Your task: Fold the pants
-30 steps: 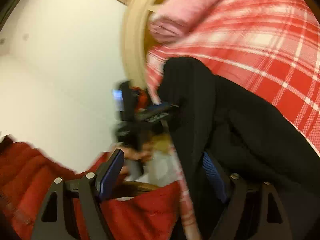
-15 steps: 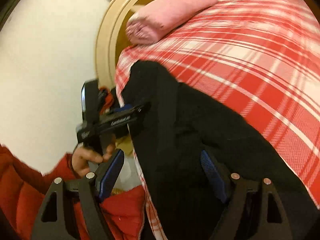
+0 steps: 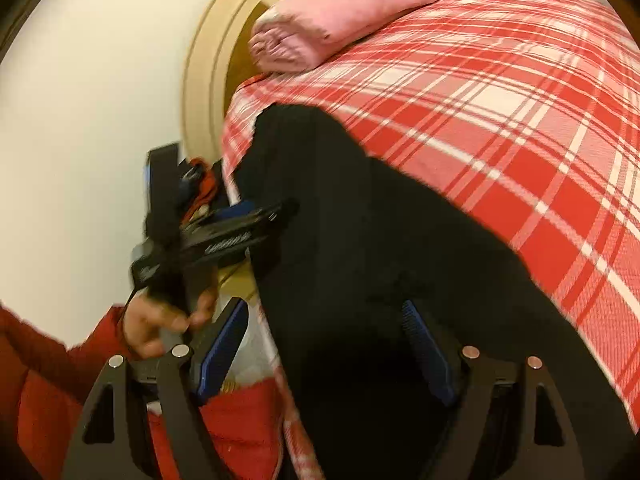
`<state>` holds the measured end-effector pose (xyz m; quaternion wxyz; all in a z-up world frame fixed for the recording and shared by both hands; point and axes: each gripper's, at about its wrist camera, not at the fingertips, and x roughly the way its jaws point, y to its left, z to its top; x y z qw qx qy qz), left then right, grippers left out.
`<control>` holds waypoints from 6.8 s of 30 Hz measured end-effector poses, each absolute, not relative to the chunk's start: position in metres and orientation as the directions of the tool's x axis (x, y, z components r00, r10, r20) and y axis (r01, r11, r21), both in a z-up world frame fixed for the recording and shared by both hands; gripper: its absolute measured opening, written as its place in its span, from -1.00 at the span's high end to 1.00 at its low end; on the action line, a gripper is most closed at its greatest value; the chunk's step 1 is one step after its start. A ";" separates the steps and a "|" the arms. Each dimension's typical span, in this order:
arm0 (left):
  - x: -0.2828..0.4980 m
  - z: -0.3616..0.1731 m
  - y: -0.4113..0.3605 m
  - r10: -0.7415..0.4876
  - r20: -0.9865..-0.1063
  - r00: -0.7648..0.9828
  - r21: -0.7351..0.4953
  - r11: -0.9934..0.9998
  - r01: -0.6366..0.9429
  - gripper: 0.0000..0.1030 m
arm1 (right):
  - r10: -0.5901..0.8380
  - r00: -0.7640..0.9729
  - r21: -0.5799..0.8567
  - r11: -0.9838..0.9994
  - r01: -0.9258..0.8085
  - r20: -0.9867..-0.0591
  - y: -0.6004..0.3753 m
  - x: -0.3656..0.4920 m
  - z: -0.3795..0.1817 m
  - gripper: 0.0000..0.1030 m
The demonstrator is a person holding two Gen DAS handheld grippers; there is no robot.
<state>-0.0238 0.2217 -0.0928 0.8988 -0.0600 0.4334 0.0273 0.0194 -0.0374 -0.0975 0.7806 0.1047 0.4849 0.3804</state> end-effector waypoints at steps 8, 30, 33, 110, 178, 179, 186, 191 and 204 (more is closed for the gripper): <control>-0.025 -0.094 0.219 -0.007 -0.778 0.628 -0.085 0.992 -0.094 -0.85 | 0.673 0.266 0.505 0.711 -0.490 -0.690 -0.040 0.018 -0.107 -0.56; -0.023 -0.097 0.221 -0.010 -0.776 0.631 -0.071 0.995 -0.072 -0.96 | 0.638 0.669 0.802 0.588 -0.104 -0.381 -0.208 0.114 -0.088 -0.83; -0.022 -0.097 0.220 -0.009 -0.776 0.631 -0.069 0.995 -0.071 -0.97 | 0.601 0.715 0.859 0.512 -0.002 -0.357 -0.260 0.105 -0.093 -0.83; -0.017 -0.094 0.216 0.019 -0.802 0.596 -0.042 0.995 -0.088 -1.00 | -0.196 0.635 0.497 0.471 0.729 -0.747 -0.405 -0.311 -0.071 0.91; -0.043 -0.035 0.196 0.056 -0.695 0.716 0.080 0.997 -0.001 -1.00 | -0.083 0.775 0.387 0.830 0.402 -0.627 -0.351 -0.253 -0.040 -0.28; -0.043 -0.030 0.218 0.093 -0.690 0.717 0.075 0.996 -0.056 -1.00 | -0.051 0.773 0.366 0.860 0.356 -0.632 -0.332 -0.237 -0.043 -0.28; -0.053 -0.031 0.303 0.183 -0.688 0.702 0.008 0.970 -0.245 -1.00 | 0.181 0.713 0.216 0.975 -0.043 -0.677 -0.184 -0.126 -0.052 -0.24; -0.051 -0.053 0.325 0.064 -0.733 0.678 -0.138 0.961 -0.240 -0.81 | 0.269 0.639 0.135 0.958 -0.252 -0.721 -0.098 -0.088 -0.071 0.22; -0.028 -0.098 0.289 -0.151 -0.774 0.615 -0.325 0.928 -0.182 -0.80 | 0.299 0.552 0.020 0.891 -0.454 -0.778 -0.039 -0.095 -0.101 0.00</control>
